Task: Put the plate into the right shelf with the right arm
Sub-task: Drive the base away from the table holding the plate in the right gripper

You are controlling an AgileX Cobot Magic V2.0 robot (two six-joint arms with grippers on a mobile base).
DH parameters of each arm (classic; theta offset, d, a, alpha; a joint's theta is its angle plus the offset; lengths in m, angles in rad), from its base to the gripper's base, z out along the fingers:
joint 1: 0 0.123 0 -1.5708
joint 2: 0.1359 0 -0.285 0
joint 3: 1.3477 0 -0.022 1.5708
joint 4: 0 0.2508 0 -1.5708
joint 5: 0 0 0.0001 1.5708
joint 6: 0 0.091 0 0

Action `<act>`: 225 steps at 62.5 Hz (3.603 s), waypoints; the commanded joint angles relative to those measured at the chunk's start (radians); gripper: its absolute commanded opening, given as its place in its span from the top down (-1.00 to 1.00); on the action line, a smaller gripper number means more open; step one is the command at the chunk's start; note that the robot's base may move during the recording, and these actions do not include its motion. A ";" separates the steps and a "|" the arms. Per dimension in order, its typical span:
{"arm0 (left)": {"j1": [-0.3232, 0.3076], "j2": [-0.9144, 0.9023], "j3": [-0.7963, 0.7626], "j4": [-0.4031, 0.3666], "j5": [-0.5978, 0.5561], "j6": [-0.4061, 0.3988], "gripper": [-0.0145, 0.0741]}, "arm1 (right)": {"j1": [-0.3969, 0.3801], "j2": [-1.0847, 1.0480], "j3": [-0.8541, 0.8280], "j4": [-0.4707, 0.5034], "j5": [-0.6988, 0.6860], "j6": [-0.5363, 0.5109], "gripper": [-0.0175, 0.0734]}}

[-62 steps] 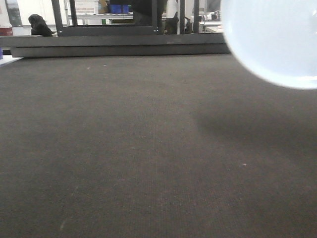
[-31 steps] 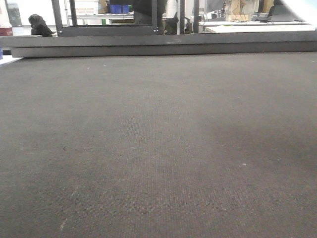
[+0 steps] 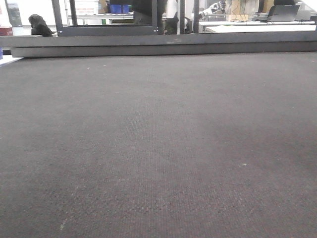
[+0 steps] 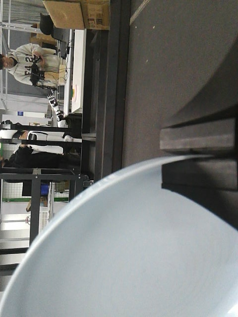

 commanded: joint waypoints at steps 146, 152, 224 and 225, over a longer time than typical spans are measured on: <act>-0.002 -0.010 0.010 -0.008 -0.090 -0.007 0.96 | -0.005 0.006 -0.031 0.006 -0.102 -0.004 0.49; -0.002 -0.010 0.010 -0.008 -0.090 -0.007 0.96 | -0.005 0.006 -0.031 0.006 -0.102 -0.004 0.49; -0.002 -0.010 0.010 -0.008 -0.090 -0.007 0.96 | -0.005 0.006 -0.031 0.006 -0.102 -0.004 0.49; -0.002 -0.010 0.010 -0.008 -0.090 -0.007 0.96 | -0.005 0.006 -0.031 0.006 -0.102 -0.004 0.49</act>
